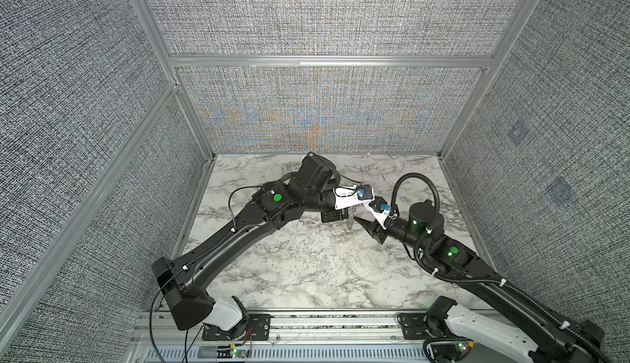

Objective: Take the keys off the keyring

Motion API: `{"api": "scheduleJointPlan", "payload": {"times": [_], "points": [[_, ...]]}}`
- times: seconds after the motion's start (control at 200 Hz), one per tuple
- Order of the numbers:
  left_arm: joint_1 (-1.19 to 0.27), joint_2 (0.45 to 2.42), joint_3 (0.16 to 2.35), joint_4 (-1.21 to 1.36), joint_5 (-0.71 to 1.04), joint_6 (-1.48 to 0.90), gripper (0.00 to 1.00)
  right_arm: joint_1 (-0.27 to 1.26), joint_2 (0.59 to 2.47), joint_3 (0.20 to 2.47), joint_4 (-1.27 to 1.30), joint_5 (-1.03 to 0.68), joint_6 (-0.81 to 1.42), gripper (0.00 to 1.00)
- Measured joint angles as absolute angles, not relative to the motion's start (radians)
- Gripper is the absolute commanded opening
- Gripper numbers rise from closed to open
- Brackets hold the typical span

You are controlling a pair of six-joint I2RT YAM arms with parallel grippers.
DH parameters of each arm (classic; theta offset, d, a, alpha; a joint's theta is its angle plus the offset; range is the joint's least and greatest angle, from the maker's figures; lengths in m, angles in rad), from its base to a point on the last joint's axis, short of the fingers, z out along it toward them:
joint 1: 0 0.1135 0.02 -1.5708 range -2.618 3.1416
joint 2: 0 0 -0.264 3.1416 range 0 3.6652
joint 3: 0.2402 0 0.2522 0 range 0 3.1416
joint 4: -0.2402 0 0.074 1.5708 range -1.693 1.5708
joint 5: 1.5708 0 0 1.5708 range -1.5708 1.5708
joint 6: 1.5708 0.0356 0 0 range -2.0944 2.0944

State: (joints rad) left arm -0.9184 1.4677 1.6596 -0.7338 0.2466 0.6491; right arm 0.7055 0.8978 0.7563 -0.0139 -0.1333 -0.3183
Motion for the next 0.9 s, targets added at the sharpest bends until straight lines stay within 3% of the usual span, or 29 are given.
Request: {"api": "scheduleJointPlan", "payload": {"times": [0.54,0.901], "points": [[-0.909,1.471,1.66,-0.706,0.272,0.614,0.0,0.77,0.912,0.708,0.11,0.026,-0.357,0.54],[-0.907,1.472,1.657,-0.705,0.273,0.604,0.0,0.789,0.918,0.707,0.171,0.081,-0.362,0.47]]}}
